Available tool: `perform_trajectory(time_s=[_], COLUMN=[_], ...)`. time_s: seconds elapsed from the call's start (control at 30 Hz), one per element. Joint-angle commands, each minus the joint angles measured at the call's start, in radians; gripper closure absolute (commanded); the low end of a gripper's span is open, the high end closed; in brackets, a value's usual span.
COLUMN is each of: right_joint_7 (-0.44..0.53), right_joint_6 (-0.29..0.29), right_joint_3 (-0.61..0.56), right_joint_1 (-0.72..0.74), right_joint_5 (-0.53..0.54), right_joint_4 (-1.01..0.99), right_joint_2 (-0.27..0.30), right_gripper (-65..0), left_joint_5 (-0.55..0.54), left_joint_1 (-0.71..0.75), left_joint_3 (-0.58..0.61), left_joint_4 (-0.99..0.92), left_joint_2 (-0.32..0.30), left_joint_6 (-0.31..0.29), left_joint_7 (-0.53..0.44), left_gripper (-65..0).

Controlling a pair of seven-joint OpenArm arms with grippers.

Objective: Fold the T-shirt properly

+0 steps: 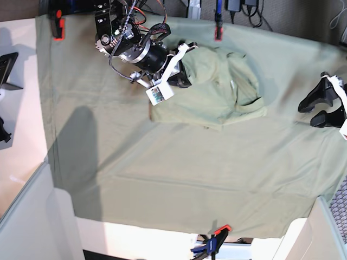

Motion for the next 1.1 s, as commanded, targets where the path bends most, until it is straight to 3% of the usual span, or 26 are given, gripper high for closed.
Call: perform_trajectory(time_s=[0.0, 0.13, 0.3, 0.53, 0.6, 0.73, 0.87, 1.07], right_joint_7=[0.019, 0.019, 0.02, 0.034, 0.066, 0.088, 0.105, 0.136], right_joint_6=[0.02, 0.033, 0.05, 0.049, 0.048, 0.041, 0.04, 0.041], right_joint_3=[-0.029, -0.18, -0.323, -0.321, -0.291, -0.154, 0.039, 0.266], right_joint_1=[-0.002, -0.03, -0.038, -0.033, -0.03, 0.029, 0.121, 0.284], right_joint_5=[0.026, 0.029, 0.006, -0.109, -0.181, -0.252, -0.247, -0.148], right_joint_4=[0.021, 0.021, 0.023, 0.119, 0.15, 0.152, 0.11, -0.094], right_joint_2=[-0.006, -0.018, -0.071, -0.137, -0.137, -0.138, -0.137, -0.137], right_gripper=[0.0, 0.0, 0.0, 0.0, 0.0, 0.0, 0.0, 0.0], left_joint_5=[-0.02, -0.019, -0.02, -0.021, -0.04, -0.07, -0.048, 0.194], left_joint_1=[-0.005, -0.005, -0.006, -0.002, 0.013, 0.058, 0.126, 0.137], left_joint_3=[-0.01, -0.01, -0.01, -0.01, -0.01, -0.007, 0.069, 0.342], left_joint_4=[0.014, 0.014, 0.014, 0.014, 0.022, 0.068, 0.186, 0.347], left_joint_2=[-0.019, -0.02, -0.02, -0.023, -0.034, -0.039, -0.039, -0.029], left_joint_6=[-0.016, -0.016, -0.016, -0.016, -0.016, -0.016, -0.016, -0.016], left_joint_7=[-0.022, -0.021, -0.021, -0.019, -0.019, -0.025, -0.03, -0.147], left_gripper=[-40.4, -40.4, -40.4, -39.2, -28.9, -0.3, 0.0, 0.0])
